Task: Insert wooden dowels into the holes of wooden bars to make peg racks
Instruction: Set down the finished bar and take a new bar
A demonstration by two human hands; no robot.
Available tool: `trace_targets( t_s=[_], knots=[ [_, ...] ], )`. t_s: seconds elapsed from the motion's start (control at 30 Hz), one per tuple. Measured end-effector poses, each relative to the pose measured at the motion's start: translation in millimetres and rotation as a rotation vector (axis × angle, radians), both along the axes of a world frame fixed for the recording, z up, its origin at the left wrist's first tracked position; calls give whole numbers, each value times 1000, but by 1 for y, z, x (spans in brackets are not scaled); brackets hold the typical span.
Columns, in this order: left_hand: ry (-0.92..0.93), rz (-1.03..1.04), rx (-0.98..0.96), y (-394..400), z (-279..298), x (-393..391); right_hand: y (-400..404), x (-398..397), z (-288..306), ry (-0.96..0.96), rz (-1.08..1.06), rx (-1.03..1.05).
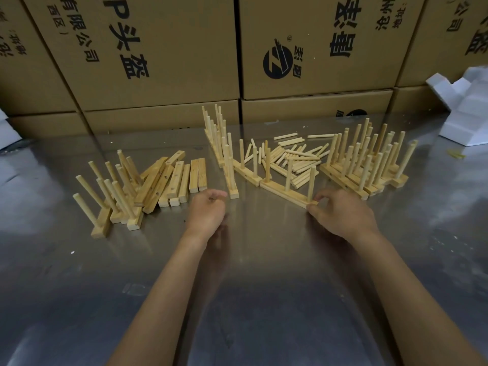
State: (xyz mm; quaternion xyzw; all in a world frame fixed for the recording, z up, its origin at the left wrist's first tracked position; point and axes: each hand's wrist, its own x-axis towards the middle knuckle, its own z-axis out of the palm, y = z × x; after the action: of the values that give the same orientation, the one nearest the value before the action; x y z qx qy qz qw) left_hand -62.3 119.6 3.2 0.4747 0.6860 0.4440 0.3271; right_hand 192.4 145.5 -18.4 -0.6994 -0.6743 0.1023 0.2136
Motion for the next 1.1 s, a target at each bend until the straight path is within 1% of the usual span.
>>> trace_targets(
  t_s=[0.1, 0.3, 0.5, 0.63, 0.73, 0.8, 0.93, 1.1],
  knots=[
    [1, -6, -2, -1, 1, -1, -1, -5, -3, 7, 33, 34],
    [1, -1, -8, 2, -1, -2, -8, -34, -10, 58, 175, 74],
    [-17, 5, 3, 5, -4, -4, -15, -67, -14, 40, 269, 134],
    [-43, 50, 19, 8, -5, -7, -16, -79, -16, 28, 281, 167],
    [-47, 138, 35, 11, -7, -13, -18, -84, -17, 32, 315, 163],
    [-23, 209, 48, 13, -7, -17, -20, -86, -17, 41, 362, 143],
    [115, 299, 69, 14, -10, -26, -24, -92, -17, 39, 449, 117],
    [184, 243, 47, 15, -15, -26, -24, -98, -18, 47, 470, 133]
  ],
)
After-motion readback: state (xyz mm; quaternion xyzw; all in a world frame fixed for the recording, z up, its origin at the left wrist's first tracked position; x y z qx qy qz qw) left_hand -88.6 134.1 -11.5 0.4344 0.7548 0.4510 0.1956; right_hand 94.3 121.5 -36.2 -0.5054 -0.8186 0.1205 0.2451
